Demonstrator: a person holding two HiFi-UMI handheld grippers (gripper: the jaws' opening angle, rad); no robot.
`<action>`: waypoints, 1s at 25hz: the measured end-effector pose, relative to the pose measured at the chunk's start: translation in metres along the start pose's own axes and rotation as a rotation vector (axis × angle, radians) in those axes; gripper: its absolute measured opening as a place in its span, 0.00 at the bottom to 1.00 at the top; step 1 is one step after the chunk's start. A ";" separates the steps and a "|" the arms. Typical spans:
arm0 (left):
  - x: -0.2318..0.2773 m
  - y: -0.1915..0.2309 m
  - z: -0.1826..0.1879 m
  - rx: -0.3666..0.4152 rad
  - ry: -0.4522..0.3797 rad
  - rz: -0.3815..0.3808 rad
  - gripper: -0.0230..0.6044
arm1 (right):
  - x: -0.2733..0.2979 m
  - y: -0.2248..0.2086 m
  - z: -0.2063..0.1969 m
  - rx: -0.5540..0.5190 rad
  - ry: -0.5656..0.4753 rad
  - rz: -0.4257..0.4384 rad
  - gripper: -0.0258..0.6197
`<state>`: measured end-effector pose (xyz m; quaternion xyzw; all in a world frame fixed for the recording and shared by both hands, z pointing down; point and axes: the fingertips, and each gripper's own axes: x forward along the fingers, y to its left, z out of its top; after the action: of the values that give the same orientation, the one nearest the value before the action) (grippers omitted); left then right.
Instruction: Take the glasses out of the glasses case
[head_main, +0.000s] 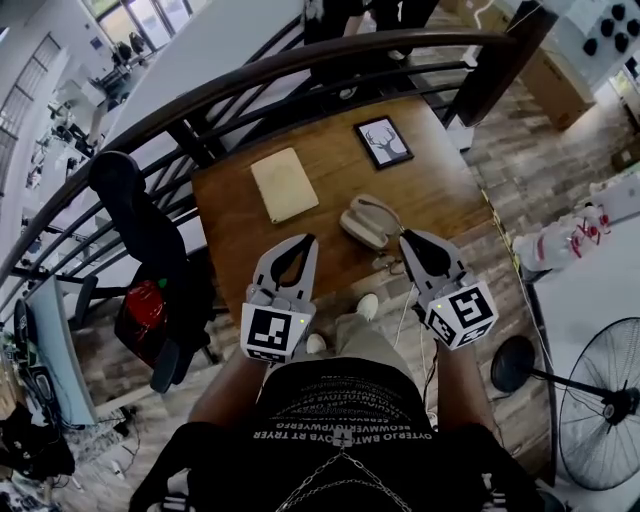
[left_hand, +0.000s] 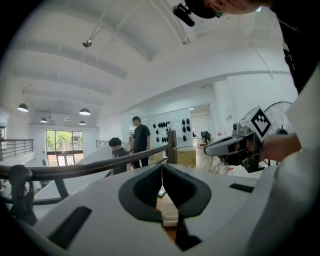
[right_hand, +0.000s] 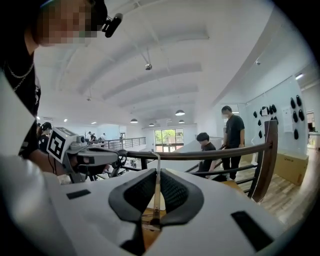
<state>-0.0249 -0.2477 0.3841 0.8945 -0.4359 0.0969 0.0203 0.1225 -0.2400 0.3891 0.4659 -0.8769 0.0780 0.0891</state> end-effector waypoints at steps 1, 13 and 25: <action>-0.001 -0.001 0.002 0.001 -0.002 -0.002 0.08 | -0.004 0.002 0.003 -0.004 -0.006 -0.003 0.09; -0.011 -0.015 0.013 0.016 -0.016 -0.040 0.08 | -0.038 0.025 0.044 -0.064 -0.088 -0.031 0.09; -0.017 -0.013 0.014 0.004 -0.027 -0.046 0.08 | -0.037 0.031 0.043 -0.055 -0.085 -0.039 0.09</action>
<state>-0.0227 -0.2281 0.3677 0.9057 -0.4150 0.0854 0.0149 0.1134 -0.2027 0.3371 0.4832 -0.8724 0.0322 0.0663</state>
